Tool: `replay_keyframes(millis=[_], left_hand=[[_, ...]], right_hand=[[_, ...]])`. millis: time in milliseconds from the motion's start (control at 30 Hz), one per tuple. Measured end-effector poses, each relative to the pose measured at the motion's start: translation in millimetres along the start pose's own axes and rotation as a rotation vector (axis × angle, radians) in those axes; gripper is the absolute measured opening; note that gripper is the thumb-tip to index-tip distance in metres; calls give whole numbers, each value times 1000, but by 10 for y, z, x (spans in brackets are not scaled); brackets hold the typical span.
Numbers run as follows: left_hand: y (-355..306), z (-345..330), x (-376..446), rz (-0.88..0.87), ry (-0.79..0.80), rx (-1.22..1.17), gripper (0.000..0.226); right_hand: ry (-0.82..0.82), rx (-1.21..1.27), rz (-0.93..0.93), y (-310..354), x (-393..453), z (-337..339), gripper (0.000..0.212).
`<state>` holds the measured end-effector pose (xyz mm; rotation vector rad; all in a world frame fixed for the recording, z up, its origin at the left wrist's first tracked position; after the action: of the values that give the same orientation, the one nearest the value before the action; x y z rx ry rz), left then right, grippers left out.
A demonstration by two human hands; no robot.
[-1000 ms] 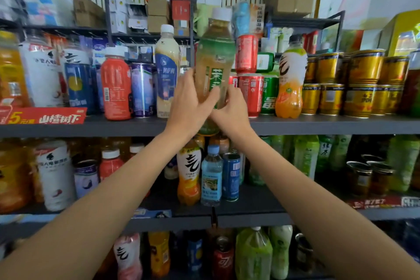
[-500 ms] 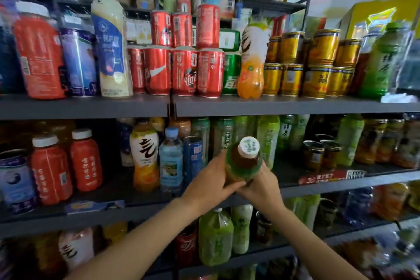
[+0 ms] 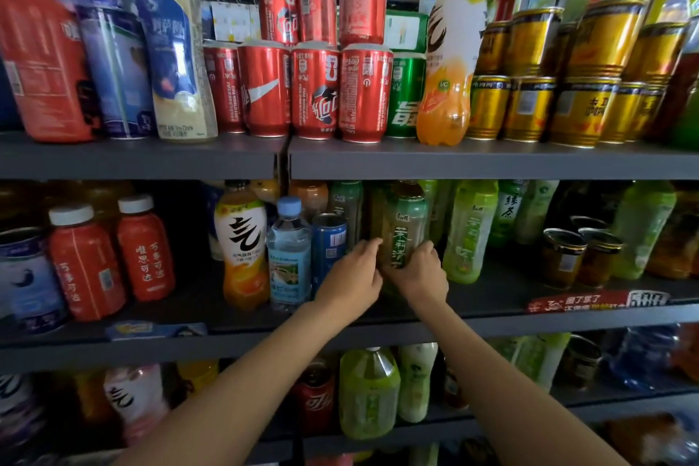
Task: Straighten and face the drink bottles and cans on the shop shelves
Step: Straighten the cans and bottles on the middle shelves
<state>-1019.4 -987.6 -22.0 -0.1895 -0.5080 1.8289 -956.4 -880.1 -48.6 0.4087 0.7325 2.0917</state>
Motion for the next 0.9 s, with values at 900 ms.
replay_keyframes(millis=[900], left_hand=[[784,847,-1361,55,-520,-21,46]], right_hand=[[-46,42,890,1651,-933,-468,69]])
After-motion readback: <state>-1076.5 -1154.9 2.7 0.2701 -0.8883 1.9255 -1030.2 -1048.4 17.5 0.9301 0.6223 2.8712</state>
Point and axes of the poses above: each hand's wrist, its own x-axis towards the middle knuckle, its own z-axis out of the back of the hand, y = z × x, the point moved 8 cm from there along x, towards the middle knuckle, and after that the axes turned 15 degrees about y, right-handed, at the moved point
